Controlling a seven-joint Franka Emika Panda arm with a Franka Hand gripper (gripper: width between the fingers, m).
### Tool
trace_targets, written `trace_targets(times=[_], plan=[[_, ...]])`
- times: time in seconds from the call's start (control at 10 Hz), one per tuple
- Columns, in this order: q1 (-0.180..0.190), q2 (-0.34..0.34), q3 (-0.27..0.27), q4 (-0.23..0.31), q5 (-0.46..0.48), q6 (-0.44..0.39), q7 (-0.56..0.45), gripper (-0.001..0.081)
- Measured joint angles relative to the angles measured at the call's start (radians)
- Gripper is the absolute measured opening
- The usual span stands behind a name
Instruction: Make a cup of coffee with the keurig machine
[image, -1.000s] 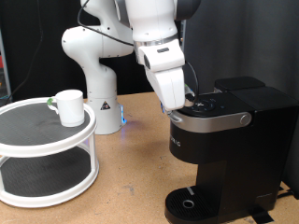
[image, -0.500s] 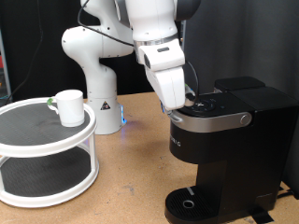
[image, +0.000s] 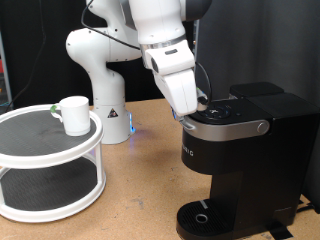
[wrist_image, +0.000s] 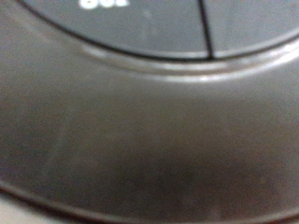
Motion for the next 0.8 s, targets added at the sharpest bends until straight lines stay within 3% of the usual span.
trace_targets(times=[0.4,0.8], plan=[[0.000,-0.044,-0.014,-0.027,0.096,-0.014,-0.074,0.0002],[0.005,-0.103,-0.017,-0.016,0.172,-0.071,-0.085,0.0002]])
